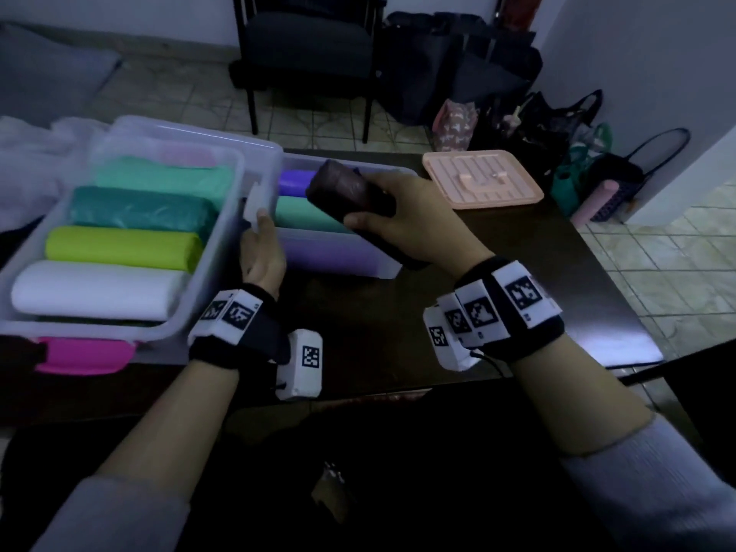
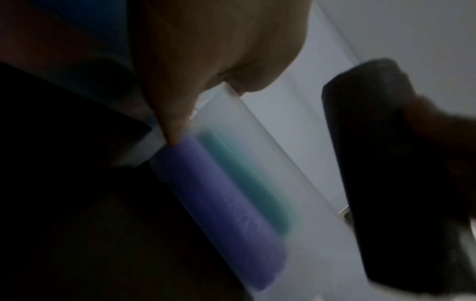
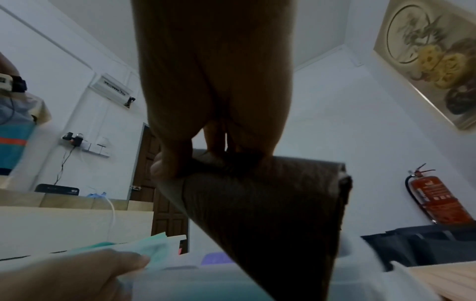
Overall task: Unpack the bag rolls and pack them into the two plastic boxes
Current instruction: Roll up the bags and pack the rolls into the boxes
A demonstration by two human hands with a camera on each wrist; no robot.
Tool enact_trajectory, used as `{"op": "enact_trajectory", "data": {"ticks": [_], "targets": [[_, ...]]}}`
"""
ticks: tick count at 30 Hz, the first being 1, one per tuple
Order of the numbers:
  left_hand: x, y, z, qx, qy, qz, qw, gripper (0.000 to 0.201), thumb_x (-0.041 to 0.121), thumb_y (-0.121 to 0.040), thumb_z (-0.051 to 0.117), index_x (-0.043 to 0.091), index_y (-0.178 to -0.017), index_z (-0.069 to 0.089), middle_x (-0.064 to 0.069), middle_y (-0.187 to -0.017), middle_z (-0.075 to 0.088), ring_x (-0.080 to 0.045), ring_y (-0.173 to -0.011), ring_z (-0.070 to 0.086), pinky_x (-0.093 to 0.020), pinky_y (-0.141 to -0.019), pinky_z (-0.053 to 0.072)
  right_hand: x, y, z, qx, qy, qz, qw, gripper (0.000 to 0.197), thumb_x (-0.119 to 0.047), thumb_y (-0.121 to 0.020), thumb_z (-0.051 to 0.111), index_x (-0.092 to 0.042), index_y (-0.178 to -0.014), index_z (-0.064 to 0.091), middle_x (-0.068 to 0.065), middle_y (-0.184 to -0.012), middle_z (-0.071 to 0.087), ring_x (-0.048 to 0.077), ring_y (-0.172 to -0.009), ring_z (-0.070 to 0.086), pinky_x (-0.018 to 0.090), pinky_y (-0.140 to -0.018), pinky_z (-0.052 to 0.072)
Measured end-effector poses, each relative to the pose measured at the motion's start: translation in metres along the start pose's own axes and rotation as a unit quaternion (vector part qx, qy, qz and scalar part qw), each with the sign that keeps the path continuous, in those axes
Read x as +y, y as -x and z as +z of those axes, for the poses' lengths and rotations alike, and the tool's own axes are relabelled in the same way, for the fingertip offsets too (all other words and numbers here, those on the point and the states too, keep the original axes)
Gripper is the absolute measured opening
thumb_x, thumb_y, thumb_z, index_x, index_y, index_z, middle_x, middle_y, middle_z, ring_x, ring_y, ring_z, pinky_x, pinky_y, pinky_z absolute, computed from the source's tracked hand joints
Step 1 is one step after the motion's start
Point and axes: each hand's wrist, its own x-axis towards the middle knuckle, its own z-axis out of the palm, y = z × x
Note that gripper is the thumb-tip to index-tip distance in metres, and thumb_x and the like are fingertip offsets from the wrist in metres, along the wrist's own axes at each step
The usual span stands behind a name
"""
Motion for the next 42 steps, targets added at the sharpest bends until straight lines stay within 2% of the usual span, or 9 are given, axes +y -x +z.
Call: {"op": "enact_trajectory", "data": {"ticks": [6,10,15,20,27,31,35,38,42], "targets": [[-0.009,0.009,-0.004,-0.015,-0.003,0.039,0.999,0.062,0.039,-0.101,0.019,-0.01,-0.122,0.051,-0.034,-0.125,0.05,-0.044,-0.115,0.049,-0.049,-0.1,0.037,-0.028,-0.028,0.025,0.104,-0.019,-0.053,0.993,0.049,-0.03,-0.087,0.063,-0.01,-0.131,0.052,0.006,-0.117,0.06,0.014,-0.103,0.053,0.007,-0.07,0.027],[-0.013,0.016,-0.007,-0.02,0.04,0.036,0.998,0.067,0.043,-0.1,0.021,-0.014,-0.123,0.047,-0.038,-0.125,0.047,-0.048,-0.113,0.048,-0.053,-0.098,0.038,-0.035,-0.038,0.043,0.154,-0.09,-0.07,0.981,0.052,-0.025,-0.086,0.065,-0.005,-0.131,0.05,0.01,-0.119,0.059,0.015,-0.105,0.053,0.005,-0.08,0.032],[-0.012,0.024,-0.008,-0.008,0.066,0.017,0.998,0.066,0.041,-0.101,0.019,-0.014,-0.124,0.046,-0.037,-0.126,0.048,-0.048,-0.116,0.047,-0.054,-0.101,0.036,-0.019,-0.039,0.067,0.051,-0.056,-0.036,0.997,0.055,-0.019,-0.082,0.07,-0.007,-0.131,0.048,0.013,-0.124,0.058,0.026,-0.115,0.053,0.017,-0.088,0.033],[-0.009,0.026,-0.007,0.009,0.071,-0.004,0.997,0.054,0.036,-0.102,0.019,0.003,-0.136,0.046,-0.018,-0.14,0.045,-0.028,-0.131,0.04,-0.035,-0.112,0.026,0.001,-0.036,0.08,0.031,-0.017,-0.029,0.999,0.047,-0.02,-0.079,0.072,-0.007,-0.121,0.056,0.013,-0.117,0.062,0.028,-0.11,0.057,0.028,-0.092,0.037],[-0.005,0.027,-0.006,0.014,0.067,0.003,0.998,0.051,0.034,-0.103,0.02,0.005,-0.138,0.043,-0.016,-0.143,0.043,-0.026,-0.133,0.037,-0.026,-0.107,0.024,0.003,-0.045,0.081,0.016,-0.011,-0.008,1.0,0.03,-0.01,-0.091,0.057,-0.006,-0.12,0.063,0.016,-0.114,0.061,0.027,-0.107,0.056,0.007,-0.084,0.026],[-0.003,0.026,-0.005,0.023,0.051,0.0,0.998,0.051,0.033,-0.103,0.02,0.005,-0.137,0.044,-0.017,-0.142,0.044,-0.028,-0.132,0.038,-0.029,-0.108,0.025,0.0,-0.05,0.076,0.003,-0.02,0.014,1.0,0.03,-0.009,-0.088,0.061,-0.008,-0.118,0.065,0.011,-0.116,0.064,0.022,-0.11,0.058,0.006,-0.083,0.028],[0.001,0.025,-0.003,0.025,0.034,-0.009,0.999,0.051,0.033,-0.103,0.019,0.004,-0.137,0.045,-0.019,-0.141,0.044,-0.031,-0.131,0.039,-0.03,-0.107,0.025,0.0,-0.054,0.071,0.003,-0.065,0.039,0.997,0.028,-0.009,-0.084,0.067,-0.008,-0.112,0.069,0.007,-0.112,0.068,0.013,-0.104,0.06,-0.009,-0.071,0.028],[0.004,0.026,-0.002,0.025,0.026,-0.022,0.999,0.052,0.033,-0.103,0.018,0.005,-0.137,0.043,-0.02,-0.142,0.043,-0.032,-0.132,0.038,-0.031,-0.108,0.024,0.0,-0.055,0.073,0.014,-0.087,0.056,0.995,0.025,-0.011,-0.082,0.07,-0.01,-0.107,0.071,0.003,-0.108,0.07,0.001,-0.094,0.056,-0.01,-0.068,0.029],[0.008,0.028,-0.002,0.025,0.014,-0.029,0.999,0.051,0.033,-0.103,0.017,0.006,-0.139,0.042,-0.019,-0.143,0.041,-0.032,-0.133,0.037,-0.029,-0.107,0.024,0.0,-0.061,0.074,-0.002,-0.085,0.067,0.994,0.024,-0.011,-0.08,0.071,-0.009,-0.104,0.072,0.004,-0.105,0.071,0.011,-0.103,0.061,-0.001,-0.075,0.033]]}}
